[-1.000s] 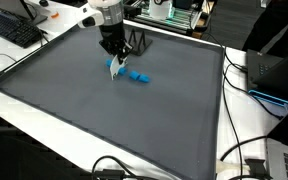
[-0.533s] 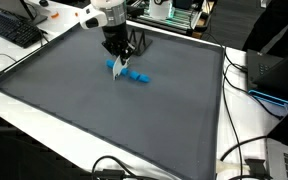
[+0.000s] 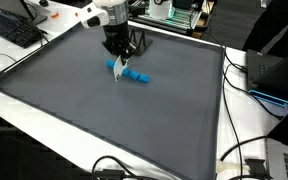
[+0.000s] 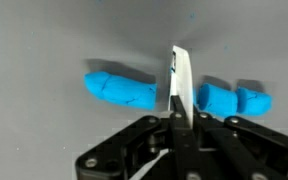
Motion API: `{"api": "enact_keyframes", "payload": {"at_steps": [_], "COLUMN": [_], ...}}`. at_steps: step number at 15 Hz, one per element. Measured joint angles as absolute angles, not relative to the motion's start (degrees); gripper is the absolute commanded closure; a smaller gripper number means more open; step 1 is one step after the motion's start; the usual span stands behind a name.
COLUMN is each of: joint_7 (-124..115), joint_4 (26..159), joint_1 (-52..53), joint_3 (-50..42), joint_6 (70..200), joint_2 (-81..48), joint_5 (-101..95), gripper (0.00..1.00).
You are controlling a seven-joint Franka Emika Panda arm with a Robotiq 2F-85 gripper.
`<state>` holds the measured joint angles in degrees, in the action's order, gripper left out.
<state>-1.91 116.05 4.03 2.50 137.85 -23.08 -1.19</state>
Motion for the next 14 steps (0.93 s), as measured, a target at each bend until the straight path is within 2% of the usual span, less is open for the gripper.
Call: {"api": "enact_keyframes", "payload": {"at_steps": [14], "joint_7": [-2.7], "joint_4": [116.8], "joint_1": [3.6], "joint_3": [-0.4], "joint_6": [137.9], "joint_2": [-19.2], "joint_5": [-3.7], "gripper": [0.99]}}
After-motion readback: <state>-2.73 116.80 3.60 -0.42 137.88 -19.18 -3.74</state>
